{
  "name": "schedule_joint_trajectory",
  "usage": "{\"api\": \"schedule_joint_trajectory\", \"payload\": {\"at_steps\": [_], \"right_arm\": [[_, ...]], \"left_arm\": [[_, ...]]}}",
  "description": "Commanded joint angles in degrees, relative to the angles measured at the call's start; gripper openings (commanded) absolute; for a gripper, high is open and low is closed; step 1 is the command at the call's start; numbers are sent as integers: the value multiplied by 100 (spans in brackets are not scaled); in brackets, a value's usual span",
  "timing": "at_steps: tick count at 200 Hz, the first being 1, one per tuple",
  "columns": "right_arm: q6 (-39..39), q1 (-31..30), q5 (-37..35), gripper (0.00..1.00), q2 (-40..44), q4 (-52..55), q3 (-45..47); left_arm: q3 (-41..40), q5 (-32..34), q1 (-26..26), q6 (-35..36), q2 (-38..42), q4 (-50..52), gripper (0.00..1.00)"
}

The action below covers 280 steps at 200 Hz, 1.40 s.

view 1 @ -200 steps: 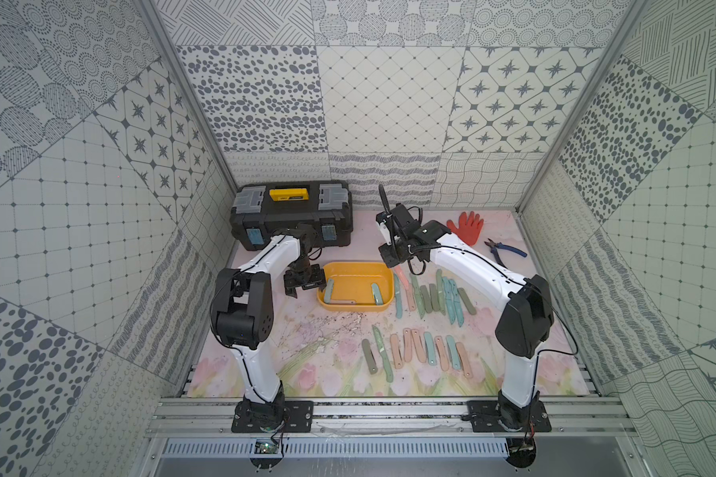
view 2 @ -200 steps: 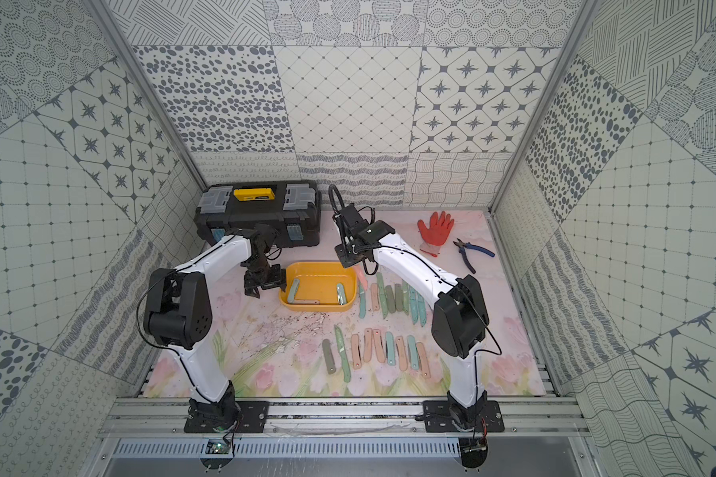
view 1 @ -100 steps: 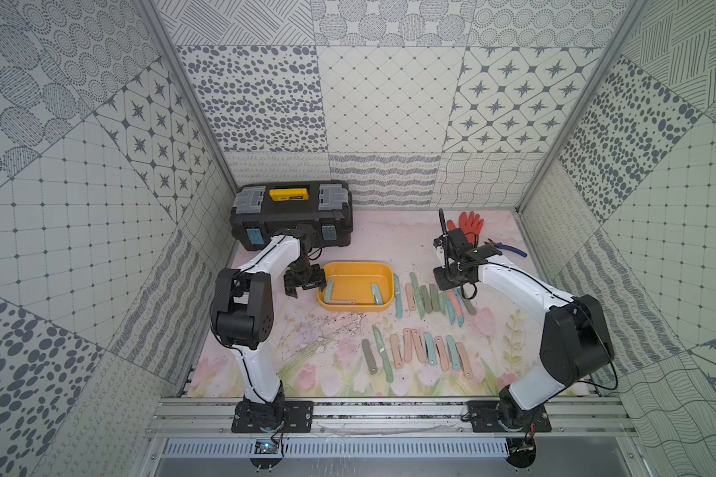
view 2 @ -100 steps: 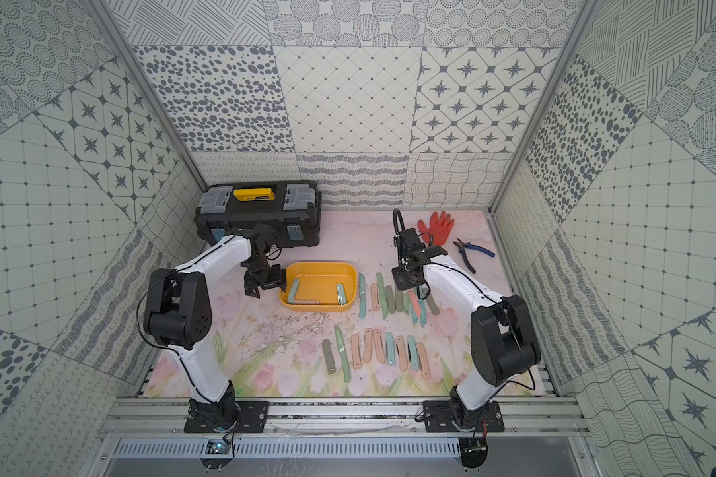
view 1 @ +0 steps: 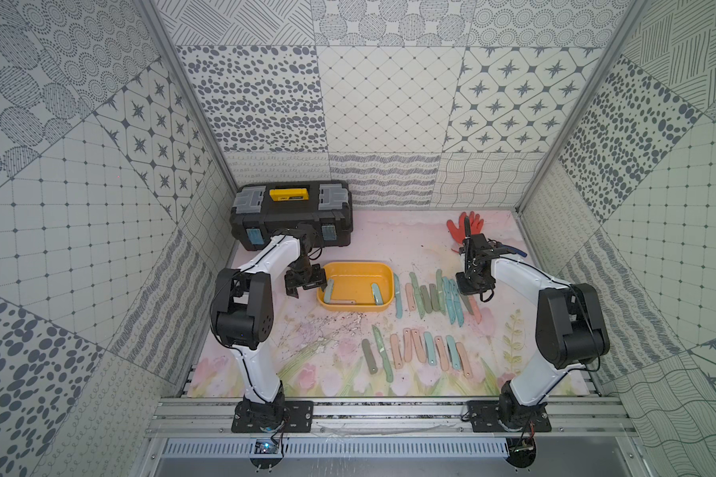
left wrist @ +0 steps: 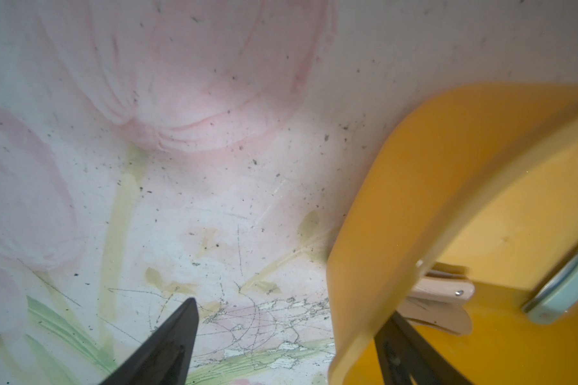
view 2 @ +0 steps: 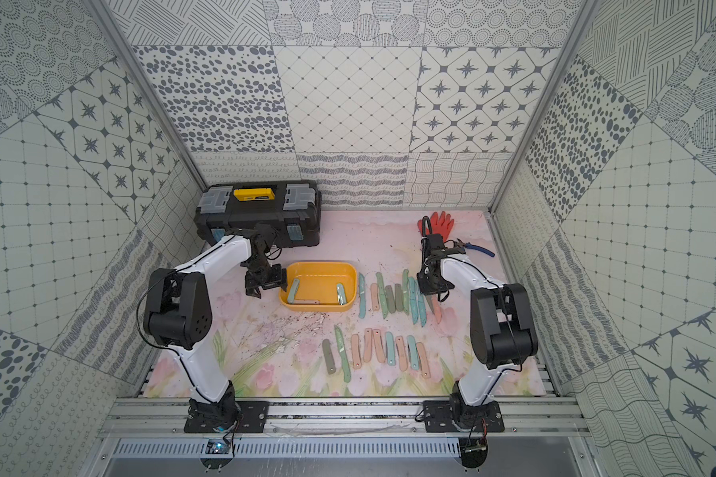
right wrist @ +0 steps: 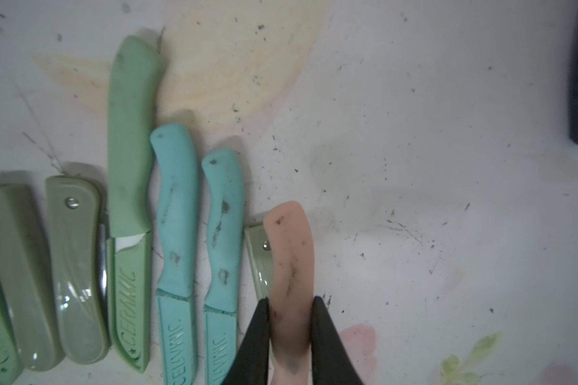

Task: Take the fruit knife out of the storage box
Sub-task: Place the fruit knife at the center of the board.

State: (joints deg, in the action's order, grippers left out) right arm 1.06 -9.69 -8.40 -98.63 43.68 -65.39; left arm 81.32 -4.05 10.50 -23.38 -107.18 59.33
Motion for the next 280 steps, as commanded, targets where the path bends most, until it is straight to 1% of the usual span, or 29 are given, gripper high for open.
{"api": "schedule_joint_trajectory", "payload": {"at_steps": [1, 44, 59, 114, 161, 167, 177, 183, 202, 215, 236, 266, 275, 280], "right_arm": [[76, 117, -275, 12, -169, 25, -19], [174, 369, -162, 12, -243, -280, 87], [150, 422, -197, 14, -366, -329, 57], [113, 459, -290, 15, -678, -588, 113], [156, 468, -253, 16, -688, -668, 77], [150, 468, -246, 18, -692, -655, 62], [165, 468, -248, 31, -717, -582, 12], [182, 468, -253, 36, -730, -523, -29], [206, 468, -177, 44, -699, -420, -97], [214, 464, -143, 47, -605, -431, -71], [253, 460, -137, 48, -371, -355, -102], [305, 430, -221, 50, 267, -39, -323], [344, 394, -253, 52, 504, 86, -424], [380, 370, -287, 55, 651, 142, -486]], "left_arm": [[48, -6, 13, 0, 87, 95, 80], [56, -5, 26, 0, 50, 105, 80], [51, 6, 22, 5, 48, 106, 80], [43, 56, 28, 2, 29, 114, 80], [57, 47, 26, 8, 18, 114, 80], [54, 46, 31, 8, 21, 113, 80], [51, 60, 32, 13, 9, 127, 80], [56, 58, 30, 3, 16, 123, 81], [51, 54, 26, 8, 12, 123, 81], [58, 47, 29, 7, 18, 123, 80], [55, 56, 25, 6, 21, 120, 80], [61, 47, 31, 12, 15, 122, 80], [66, 52, 27, 16, 28, 127, 80], [63, 53, 28, 17, 21, 123, 80]]}}
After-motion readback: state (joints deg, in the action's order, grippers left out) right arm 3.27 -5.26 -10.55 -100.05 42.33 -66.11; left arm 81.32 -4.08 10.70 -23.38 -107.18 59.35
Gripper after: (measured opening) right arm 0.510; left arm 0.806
